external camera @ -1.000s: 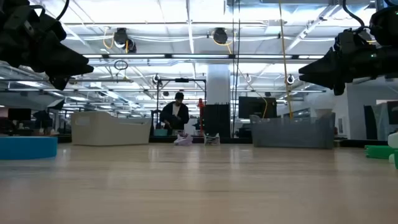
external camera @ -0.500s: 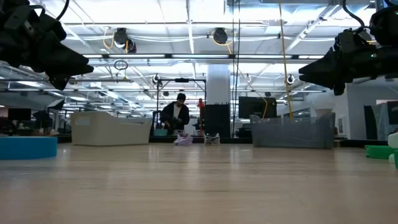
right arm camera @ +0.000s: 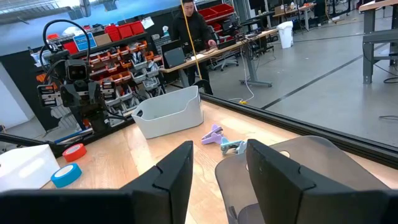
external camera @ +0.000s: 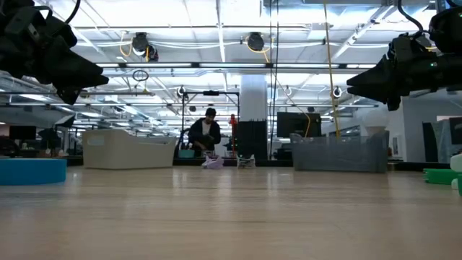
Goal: Pick and place Stapler, Stapler remover, tape
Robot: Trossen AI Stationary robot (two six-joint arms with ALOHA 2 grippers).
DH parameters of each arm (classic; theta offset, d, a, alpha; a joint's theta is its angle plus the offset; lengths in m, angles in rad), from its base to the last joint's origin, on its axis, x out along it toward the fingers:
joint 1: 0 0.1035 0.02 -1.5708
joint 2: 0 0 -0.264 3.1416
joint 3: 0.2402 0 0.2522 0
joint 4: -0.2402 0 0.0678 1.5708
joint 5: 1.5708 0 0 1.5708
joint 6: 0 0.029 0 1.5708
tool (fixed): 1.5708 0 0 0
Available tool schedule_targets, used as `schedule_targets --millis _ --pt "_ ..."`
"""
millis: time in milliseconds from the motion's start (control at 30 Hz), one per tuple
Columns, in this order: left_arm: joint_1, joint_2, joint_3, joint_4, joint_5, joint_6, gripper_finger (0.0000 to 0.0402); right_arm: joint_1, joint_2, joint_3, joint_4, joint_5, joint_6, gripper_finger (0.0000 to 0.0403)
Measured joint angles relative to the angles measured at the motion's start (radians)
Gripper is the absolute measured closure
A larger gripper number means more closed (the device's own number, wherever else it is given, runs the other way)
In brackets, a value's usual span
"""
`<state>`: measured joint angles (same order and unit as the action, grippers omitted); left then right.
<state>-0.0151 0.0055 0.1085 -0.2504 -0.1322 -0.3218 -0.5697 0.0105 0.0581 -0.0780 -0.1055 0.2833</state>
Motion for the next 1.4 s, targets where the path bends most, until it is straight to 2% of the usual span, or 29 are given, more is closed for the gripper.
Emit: schedule_targets --millis 1067,1400 --pt "0.000 0.000 0.000 0.000 0.000 0.000 0.0293 0.000 0.000 0.000 0.013 0.000 0.000 0.0261" --pt "0.000 0.000 0.000 0.000 0.000 0.000 0.0293 0.000 0.000 0.000 0.220 -0.003 0.000 0.0261"
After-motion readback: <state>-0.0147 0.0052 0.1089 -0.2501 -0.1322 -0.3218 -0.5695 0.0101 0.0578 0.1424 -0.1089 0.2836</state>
